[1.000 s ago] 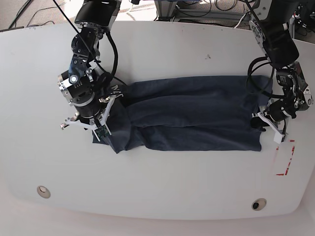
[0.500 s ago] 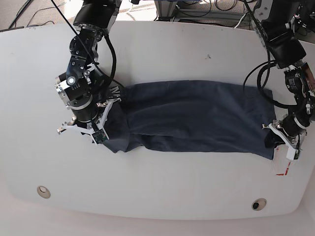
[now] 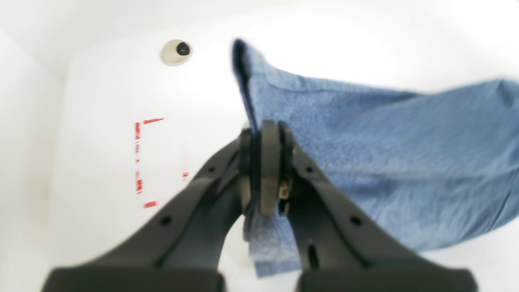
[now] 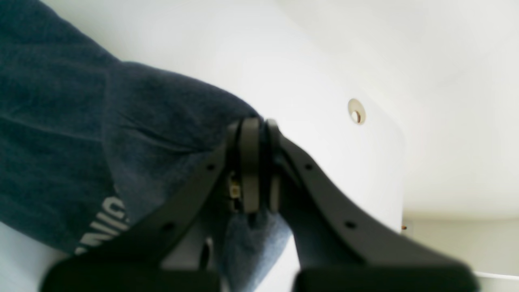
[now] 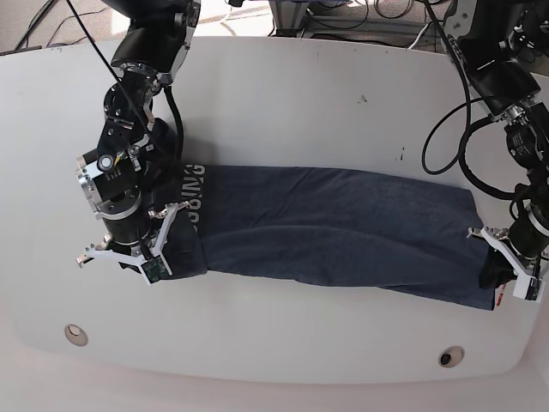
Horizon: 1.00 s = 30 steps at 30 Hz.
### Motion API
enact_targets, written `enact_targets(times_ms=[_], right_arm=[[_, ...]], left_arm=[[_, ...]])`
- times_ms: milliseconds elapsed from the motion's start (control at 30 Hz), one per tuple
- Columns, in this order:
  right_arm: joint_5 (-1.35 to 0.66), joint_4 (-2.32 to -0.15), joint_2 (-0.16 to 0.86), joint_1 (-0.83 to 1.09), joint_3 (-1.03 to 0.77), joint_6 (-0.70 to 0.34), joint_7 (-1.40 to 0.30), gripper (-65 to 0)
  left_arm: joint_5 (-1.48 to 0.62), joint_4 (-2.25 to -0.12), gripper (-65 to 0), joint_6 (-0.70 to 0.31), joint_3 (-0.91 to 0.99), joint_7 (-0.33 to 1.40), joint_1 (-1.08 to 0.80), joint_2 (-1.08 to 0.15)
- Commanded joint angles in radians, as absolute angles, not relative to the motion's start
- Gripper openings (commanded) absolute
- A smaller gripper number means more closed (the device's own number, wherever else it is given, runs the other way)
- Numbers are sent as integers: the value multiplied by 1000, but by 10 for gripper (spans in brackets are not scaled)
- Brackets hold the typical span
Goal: Layout the t-shirt on the table in an organized manner, then fold the t-shirt properly
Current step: 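Pull both shirt ends apart, drawing the shirt toward the table edge, then lift the navy shirt with both grippers and swing it across the table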
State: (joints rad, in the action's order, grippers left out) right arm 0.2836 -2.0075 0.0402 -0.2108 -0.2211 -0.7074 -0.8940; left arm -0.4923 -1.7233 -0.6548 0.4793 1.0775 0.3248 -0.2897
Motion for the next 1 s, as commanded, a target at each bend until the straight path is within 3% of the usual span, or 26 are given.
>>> enact_targets(times_ms=[0,633,967], right_arm=[[280,-2028,65,-260,-222,-698,-871,-648],[277,-1960,206,-518,-216,-698,-871,-648],[268,-1868,280,-657,-213,-698,-869,-648]], left_arm=[[-507,-1787,-646,-653,483,1064,380,-306],[-501,-1797,-646,-645,484,1150,657,-306],[-501,-1796,-646,-579,483,1150,786,-303]])
